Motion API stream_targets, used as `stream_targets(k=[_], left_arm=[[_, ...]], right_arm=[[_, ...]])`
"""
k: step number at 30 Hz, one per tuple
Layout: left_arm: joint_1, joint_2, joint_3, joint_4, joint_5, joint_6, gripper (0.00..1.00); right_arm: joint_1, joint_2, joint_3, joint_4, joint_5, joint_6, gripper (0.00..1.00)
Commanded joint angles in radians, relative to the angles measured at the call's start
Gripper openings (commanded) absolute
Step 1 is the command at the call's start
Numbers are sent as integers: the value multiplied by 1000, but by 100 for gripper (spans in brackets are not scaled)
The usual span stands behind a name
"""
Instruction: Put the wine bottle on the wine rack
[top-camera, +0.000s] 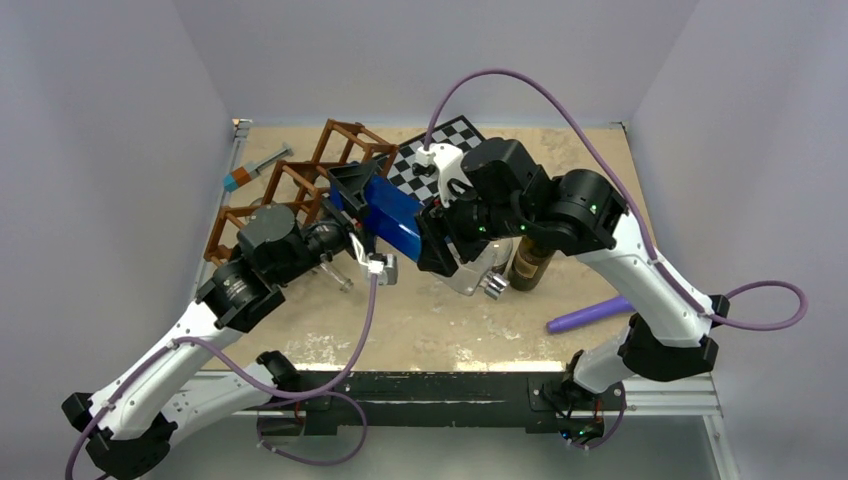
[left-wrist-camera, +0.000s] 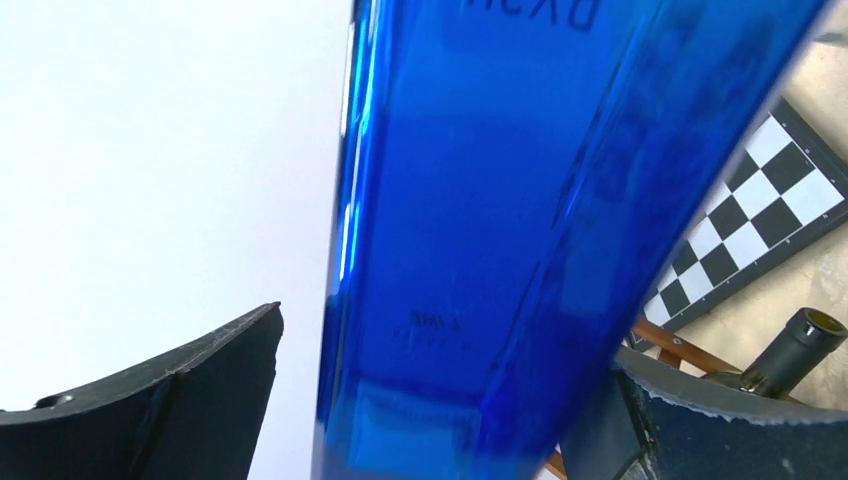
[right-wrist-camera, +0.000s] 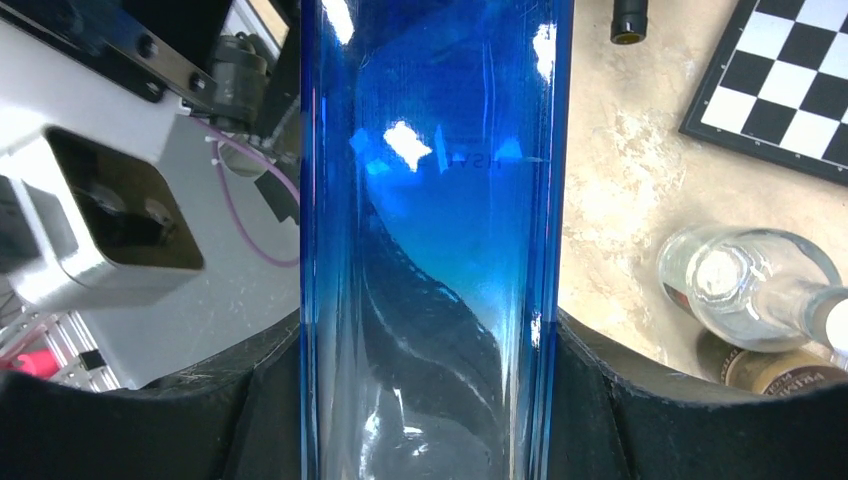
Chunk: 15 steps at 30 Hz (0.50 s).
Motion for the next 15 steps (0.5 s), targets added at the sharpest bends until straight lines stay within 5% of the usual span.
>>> stream_targets(k=[1,15], left_arm=[[4,-45,41,38,36,-36,99],[4,-105,81,-72,62,-226,99]], right_arm=[[-4,-44,75,31,88,50,0],[-6,-77,27,63,280,90,0]])
